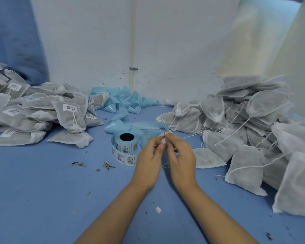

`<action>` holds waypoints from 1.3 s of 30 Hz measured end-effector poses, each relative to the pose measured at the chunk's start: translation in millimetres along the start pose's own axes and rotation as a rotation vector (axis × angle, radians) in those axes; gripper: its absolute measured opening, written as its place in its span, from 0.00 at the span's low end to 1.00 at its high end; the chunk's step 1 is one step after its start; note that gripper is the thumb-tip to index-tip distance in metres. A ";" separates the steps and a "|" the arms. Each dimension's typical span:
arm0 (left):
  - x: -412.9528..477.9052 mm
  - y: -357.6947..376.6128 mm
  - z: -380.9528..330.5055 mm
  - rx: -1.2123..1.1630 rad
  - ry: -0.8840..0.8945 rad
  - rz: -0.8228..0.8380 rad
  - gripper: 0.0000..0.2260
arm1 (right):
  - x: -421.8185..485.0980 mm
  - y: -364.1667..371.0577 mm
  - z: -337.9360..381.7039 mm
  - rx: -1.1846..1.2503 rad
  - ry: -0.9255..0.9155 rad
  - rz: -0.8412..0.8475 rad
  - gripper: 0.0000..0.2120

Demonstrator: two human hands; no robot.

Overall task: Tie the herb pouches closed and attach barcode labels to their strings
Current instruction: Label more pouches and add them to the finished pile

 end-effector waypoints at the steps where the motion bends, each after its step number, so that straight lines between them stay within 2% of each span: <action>1: -1.3 2.4 2.8 -0.001 -0.033 0.026 0.07 | 0.1 -4.5 -3.5 0.050 0.045 -0.056 0.12; 5: -5.0 15.6 10.7 0.087 -0.096 0.143 0.07 | -0.5 -8.3 -20.5 0.251 0.255 -0.145 0.10; 8: -3.4 14.8 14.3 0.067 -0.136 0.141 0.07 | -2.2 -9.0 -32.8 0.348 0.372 -0.182 0.08; 12: -1.8 11.5 14.2 0.019 -0.143 0.101 0.08 | -2.0 -8.2 -39.2 0.467 0.436 -0.203 0.07; 19: -1.2 -6.3 9.8 -0.016 -0.074 -0.110 0.07 | 0.8 2.2 -28.5 0.467 0.376 -0.075 0.11; 23: -0.8 -11.8 9.5 0.006 -0.060 -0.181 0.06 | 0.7 4.7 -18.7 0.333 0.256 0.003 0.08; 27: -3.0 -12.6 7.8 0.106 -0.016 -0.213 0.06 | 0.7 3.1 -8.9 0.221 0.135 0.034 0.07; 32: -4.4 -11.7 1.9 0.151 0.050 -0.217 0.06 | 1.1 4.1 -6.1 0.176 0.103 0.050 0.09; 35: -4.4 -9.7 0.3 0.079 0.052 -0.181 0.05 | 0.4 6.3 -6.5 0.172 0.124 0.066 0.09; 39: -4.6 -7.6 1.9 -0.043 0.018 -0.136 0.05 | -0.8 8.3 -14.1 0.265 0.245 0.055 0.08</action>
Point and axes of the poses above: each hand's wrist, its own x-axis towards the middle knuckle, its own y-axis out of the palm, z = x × y, the point moved 7 cm from there along x, towards the middle knuckle, and after that the axes turned 6 degrees about -y, right-handed, at the moved point
